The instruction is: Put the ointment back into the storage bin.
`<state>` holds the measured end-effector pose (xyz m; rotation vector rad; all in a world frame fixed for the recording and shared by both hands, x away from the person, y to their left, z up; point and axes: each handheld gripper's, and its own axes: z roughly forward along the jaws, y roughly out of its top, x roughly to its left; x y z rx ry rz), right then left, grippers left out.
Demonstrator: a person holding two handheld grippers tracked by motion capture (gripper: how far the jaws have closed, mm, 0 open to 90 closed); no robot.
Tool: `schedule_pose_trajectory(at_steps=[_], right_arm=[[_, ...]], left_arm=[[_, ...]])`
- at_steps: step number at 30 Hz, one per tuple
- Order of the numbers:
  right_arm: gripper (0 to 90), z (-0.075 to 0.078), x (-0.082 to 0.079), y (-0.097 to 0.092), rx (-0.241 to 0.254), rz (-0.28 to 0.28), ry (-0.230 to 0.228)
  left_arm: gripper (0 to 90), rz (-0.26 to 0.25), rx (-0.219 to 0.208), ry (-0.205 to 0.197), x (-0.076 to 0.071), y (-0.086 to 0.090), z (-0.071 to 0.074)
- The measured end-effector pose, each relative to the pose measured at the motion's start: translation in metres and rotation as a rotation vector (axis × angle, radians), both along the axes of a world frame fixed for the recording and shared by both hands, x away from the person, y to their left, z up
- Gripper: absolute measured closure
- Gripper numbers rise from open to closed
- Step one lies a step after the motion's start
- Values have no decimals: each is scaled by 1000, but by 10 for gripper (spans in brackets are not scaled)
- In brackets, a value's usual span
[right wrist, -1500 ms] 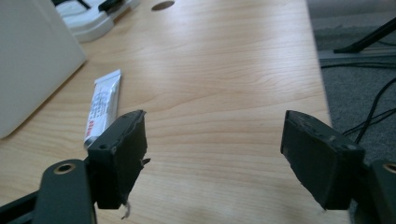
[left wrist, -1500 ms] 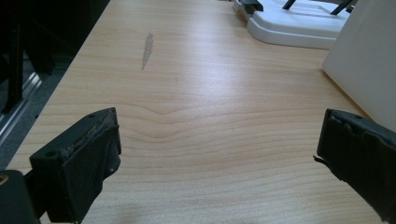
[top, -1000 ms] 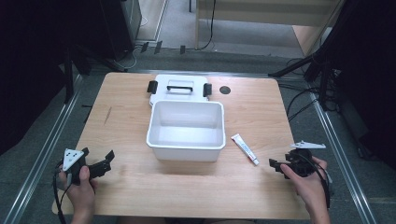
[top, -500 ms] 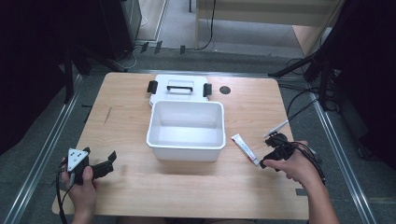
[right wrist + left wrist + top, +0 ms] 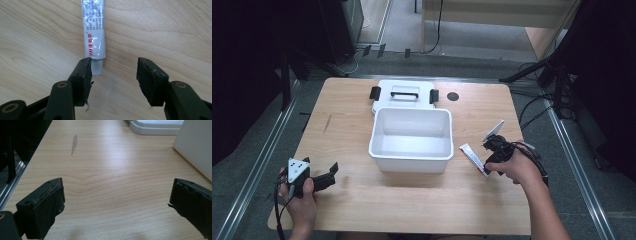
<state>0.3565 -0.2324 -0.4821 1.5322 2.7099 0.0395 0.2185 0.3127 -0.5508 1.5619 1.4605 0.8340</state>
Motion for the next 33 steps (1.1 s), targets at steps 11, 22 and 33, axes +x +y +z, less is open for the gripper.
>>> schedule_pose_trajectory(at_steps=[11,22,33], right_arm=[[518,-4,11,24,8,60,23],[635,-14,22,39,-13,77,28],[714,-21,24,44,-51,108,32]], left_arm=[[7,-2,2,0,0,0,0],[7,1,-1,0,0,0,0],[7,0,2,4,0,0,0]])
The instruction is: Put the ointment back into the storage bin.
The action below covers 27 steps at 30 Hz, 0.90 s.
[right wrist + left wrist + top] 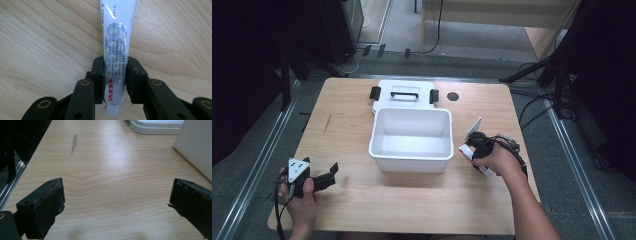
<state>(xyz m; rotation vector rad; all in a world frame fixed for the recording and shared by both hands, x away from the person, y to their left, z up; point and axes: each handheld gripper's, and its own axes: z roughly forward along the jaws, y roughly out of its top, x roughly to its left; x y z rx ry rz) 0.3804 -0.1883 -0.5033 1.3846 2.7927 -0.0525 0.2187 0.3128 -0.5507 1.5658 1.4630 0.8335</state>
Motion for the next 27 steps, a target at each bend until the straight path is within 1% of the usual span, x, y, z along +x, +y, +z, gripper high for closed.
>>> schedule_pose_trajectory(at_steps=[4,6,8,11,12,15,18,22,27], right_arm=[[720,0,-1,1,-5,4,-5],[722,0,-1,1,-2,-11,-2],[723,0,0,0,4,-15,-1],[723,0,0,-1,3,-42,7],[723,0,1,-2,5,-40,2],[724,3,1,-3,9,-47,4],[724,10,1,-5,17,-53,3],[724,20,3,-7,39,-90,0],[723,33,6,-8,45,-87,-13]], left_arm=[[7,1,0,1,0,0,0],[6,1,0,2,0,0,0],[7,0,-2,3,0,0,0],[7,1,-6,3,0,1,0],[7,1,-6,3,0,1,0],[6,2,-6,2,0,1,0],[6,2,-7,2,1,1,0],[6,4,-14,0,1,1,0],[7,3,-14,0,1,1,0]])
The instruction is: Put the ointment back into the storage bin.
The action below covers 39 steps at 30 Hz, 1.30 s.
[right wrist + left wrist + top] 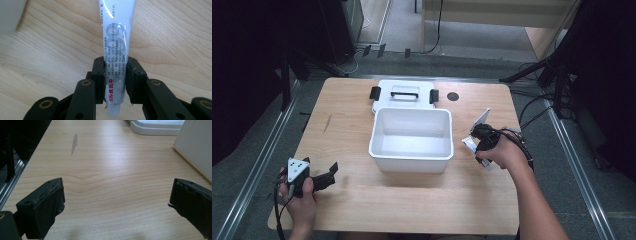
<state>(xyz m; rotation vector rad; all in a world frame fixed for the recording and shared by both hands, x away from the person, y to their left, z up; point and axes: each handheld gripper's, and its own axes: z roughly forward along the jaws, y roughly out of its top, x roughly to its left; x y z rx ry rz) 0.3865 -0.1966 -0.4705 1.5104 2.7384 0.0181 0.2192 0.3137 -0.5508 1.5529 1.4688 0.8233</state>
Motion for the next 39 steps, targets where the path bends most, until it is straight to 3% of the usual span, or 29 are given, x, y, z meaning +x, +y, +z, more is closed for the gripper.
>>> schedule_pose_trajectory(at_steps=[25,39], right_arm=[[723,63,10,3,57,-62,-28],[723,97,15,22,65,-27,-52]], left_arm=[[7,-1,-2,0,0,0,0],[7,0,-10,-2,0,0,0]])
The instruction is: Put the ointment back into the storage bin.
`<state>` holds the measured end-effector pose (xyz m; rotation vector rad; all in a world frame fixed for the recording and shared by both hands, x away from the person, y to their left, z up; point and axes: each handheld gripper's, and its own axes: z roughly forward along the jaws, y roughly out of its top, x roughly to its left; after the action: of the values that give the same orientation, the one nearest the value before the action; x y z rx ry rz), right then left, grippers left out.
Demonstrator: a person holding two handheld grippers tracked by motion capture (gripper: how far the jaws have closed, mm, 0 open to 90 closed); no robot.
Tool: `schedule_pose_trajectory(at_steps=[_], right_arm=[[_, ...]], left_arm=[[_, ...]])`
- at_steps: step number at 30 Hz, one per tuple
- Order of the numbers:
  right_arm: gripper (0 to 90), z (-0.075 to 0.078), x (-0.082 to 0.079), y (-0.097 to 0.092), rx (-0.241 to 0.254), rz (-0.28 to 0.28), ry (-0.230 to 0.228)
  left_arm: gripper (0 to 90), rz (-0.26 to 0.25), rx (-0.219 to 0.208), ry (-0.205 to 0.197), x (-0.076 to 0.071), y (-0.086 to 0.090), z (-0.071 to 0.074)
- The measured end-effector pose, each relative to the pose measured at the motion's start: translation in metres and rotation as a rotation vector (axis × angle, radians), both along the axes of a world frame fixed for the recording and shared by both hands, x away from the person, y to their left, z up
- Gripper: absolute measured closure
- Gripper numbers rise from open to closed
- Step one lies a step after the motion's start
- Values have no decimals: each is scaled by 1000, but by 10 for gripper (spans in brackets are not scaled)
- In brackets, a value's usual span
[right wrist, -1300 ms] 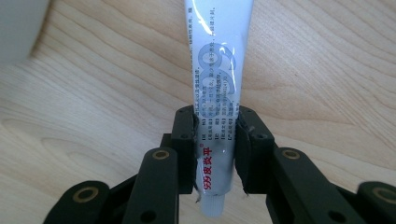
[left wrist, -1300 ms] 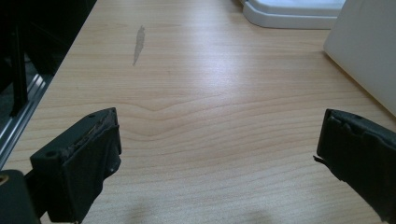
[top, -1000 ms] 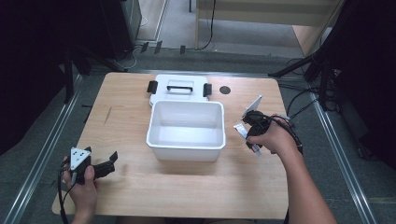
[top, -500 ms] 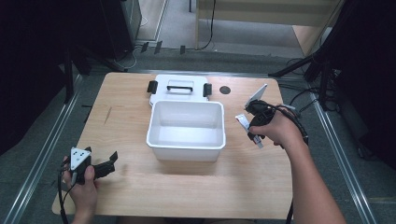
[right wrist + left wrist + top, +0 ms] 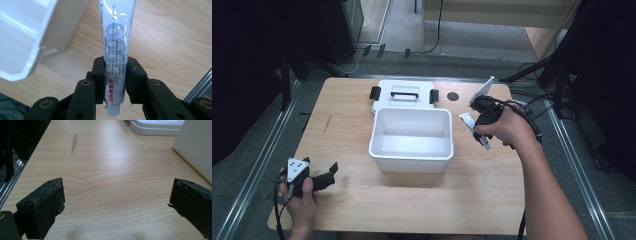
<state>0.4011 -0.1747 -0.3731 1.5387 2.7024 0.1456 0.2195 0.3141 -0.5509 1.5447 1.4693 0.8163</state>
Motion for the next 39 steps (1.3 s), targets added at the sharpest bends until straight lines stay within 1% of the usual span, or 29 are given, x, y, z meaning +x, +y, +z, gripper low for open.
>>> schedule_pose_trajectory(at_steps=[1,2,6,8,13,18,21,24,28,29,30,31,32,36,39], right_arm=[[723,0,0,0,0,0,0],[723,5,0,3,3,-1,0],[723,13,1,10,2,15,-10],[723,17,0,14,3,11,-6],[723,23,1,26,11,41,-12],[723,24,0,37,19,66,-14],[722,24,0,42,20,71,-10],[722,24,1,51,34,93,-14],[722,23,1,61,36,121,-13],[722,23,1,61,36,121,-13],[722,22,1,66,37,129,-11],[722,22,1,66,37,129,-11],[722,22,1,70,37,136,-10],[722,21,2,78,36,152,-7],[722,20,1,82,44,154,-5]], left_arm=[[6,0,0,0,0,0,0],[7,-2,1,1,0,0,0],[6,-3,-1,3,0,1,0],[7,-3,-1,4,0,1,0],[7,-2,-2,4,0,1,0],[6,-2,-5,5,0,1,0],[7,-2,-5,4,0,1,0],[6,-2,-6,5,0,1,0],[7,-3,-5,5,0,1,0],[7,-3,-5,5,0,1,0],[6,-2,-6,5,0,1,0],[6,-2,-6,5,0,1,0],[7,-3,-5,6,0,1,0],[7,-2,-6,6,1,1,0],[7,-3,-6,6,1,1,0]])
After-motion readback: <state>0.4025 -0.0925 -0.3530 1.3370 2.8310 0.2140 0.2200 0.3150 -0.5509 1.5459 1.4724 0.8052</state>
